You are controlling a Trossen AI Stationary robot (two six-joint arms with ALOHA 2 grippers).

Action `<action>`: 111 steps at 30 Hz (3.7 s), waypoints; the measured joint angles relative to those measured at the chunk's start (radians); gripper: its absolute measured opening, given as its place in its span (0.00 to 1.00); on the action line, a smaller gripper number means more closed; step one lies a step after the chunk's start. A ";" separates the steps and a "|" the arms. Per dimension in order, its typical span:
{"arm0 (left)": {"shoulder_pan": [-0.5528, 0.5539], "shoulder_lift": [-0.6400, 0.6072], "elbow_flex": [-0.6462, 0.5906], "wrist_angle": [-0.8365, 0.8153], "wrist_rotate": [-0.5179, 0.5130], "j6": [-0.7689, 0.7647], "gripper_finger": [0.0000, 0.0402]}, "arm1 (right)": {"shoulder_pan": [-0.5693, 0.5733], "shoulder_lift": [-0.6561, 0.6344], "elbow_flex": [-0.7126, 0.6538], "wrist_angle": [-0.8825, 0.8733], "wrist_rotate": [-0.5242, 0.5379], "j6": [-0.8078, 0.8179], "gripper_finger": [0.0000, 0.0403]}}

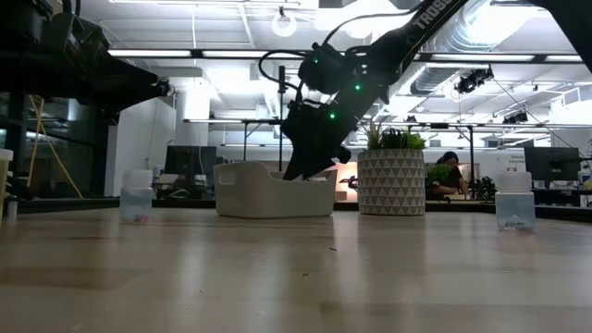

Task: Pick and place pill bottles into a basket
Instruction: Put the transparent medicine bottle into the gray bin

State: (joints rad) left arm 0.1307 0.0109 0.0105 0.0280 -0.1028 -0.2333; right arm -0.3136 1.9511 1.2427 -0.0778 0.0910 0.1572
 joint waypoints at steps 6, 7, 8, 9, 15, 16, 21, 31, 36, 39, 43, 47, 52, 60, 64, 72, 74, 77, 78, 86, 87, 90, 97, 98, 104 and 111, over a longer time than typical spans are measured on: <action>0.000 0.000 0.000 0.000 0.000 0.000 0.46 | 0.000 0.000 0.000 0.001 0.003 -0.003 0.47; 0.000 0.000 0.000 0.000 0.000 0.000 0.46 | 0.000 0.000 0.000 0.003 0.003 -0.002 0.50; 0.000 0.000 0.000 0.000 0.000 0.000 0.46 | 0.000 0.000 0.000 0.014 0.004 0.003 0.52; 0.000 0.000 0.000 0.000 0.000 0.000 0.46 | 0.000 0.000 0.000 0.029 0.002 0.018 0.54; 0.000 0.000 0.000 0.000 0.001 0.000 0.46 | -0.005 -0.049 0.000 0.081 -0.018 0.040 0.63; 0.000 0.000 0.000 0.000 0.001 0.000 0.46 | -0.006 -0.069 0.000 0.096 -0.018 0.042 0.64; 0.000 0.000 0.000 0.000 0.003 0.000 0.46 | -0.001 -0.224 0.000 0.055 -0.059 0.013 0.62; 0.000 0.000 0.000 0.000 0.003 0.000 0.46 | 0.120 -0.524 0.002 -0.528 -0.089 -0.135 0.55; 0.000 0.000 0.000 0.000 0.002 0.000 0.46 | 0.213 -0.568 0.000 -0.873 -0.164 -0.092 0.53; 0.000 0.000 0.000 0.000 0.000 0.000 0.46 | 0.273 -0.575 0.000 -1.017 -0.194 -0.065 0.54; 0.000 0.000 0.000 0.000 -0.003 0.000 0.46 | 0.346 -0.572 0.000 -1.102 -0.150 0.026 0.56; 0.000 0.000 0.000 0.000 -0.004 0.000 0.46 | 0.412 -0.573 -0.012 -1.109 -0.107 0.051 0.57; 0.000 0.000 0.000 0.000 -0.003 0.000 0.46 | 0.470 -0.573 -0.110 -1.075 -0.104 0.102 0.56; 0.000 0.000 0.000 0.000 -0.003 0.000 0.46 | 0.493 -0.572 -0.304 -0.895 -0.149 0.212 0.57; 0.000 0.000 0.000 0.000 -0.003 0.000 0.46 | 0.490 -0.572 -0.375 -0.831 -0.142 0.268 0.57; 0.000 0.000 0.000 0.000 -0.003 0.000 0.46 | 0.489 -0.572 -0.428 -0.782 -0.115 0.290 0.55; 0.000 0.000 0.000 0.000 -0.003 0.000 0.46 | 0.489 -0.572 -0.428 -0.760 -0.089 0.290 0.55; 0.000 0.000 0.000 0.000 -0.003 0.000 0.46 | 0.489 -0.572 -0.428 -0.739 -0.072 0.281 0.55; 0.000 0.000 0.000 0.000 -0.003 0.000 0.46 | 0.489 -0.572 -0.428 -0.739 -0.072 0.271 0.55; 0.000 0.000 0.000 0.000 -0.003 0.000 0.46 | 0.489 -0.572 -0.428 -0.743 -0.070 0.200 0.50; 0.000 0.000 0.000 0.000 -0.003 0.000 0.46 | 0.489 -0.572 -0.428 -0.744 -0.070 0.197 0.50; 0.000 0.000 0.000 0.000 -0.003 0.000 0.46 | 0.489 -0.572 -0.428 -0.743 -0.070 0.167 0.48; 0.000 0.000 0.000 0.000 -0.003 0.000 0.46 | 0.489 -0.564 -0.428 -0.743 -0.056 0.148 0.46; 0.000 0.000 0.000 0.000 -0.003 0.000 0.46 | 0.489 -0.560 -0.428 -0.744 -0.055 0.148 0.46; 0.000 0.000 0.000 0.000 -0.003 0.000 0.46 | 0.489 -0.535 -0.428 -0.740 -0.048 0.147 0.47; 0.000 0.000 0.000 0.000 -0.003 0.000 0.46 | 0.489 -0.535 -0.427 -0.763 -0.076 0.135 0.43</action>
State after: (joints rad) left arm 0.1307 0.0105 0.0105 0.0280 -0.1058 -0.2333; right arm 0.1757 1.4158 0.8154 -0.8413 0.0150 0.2926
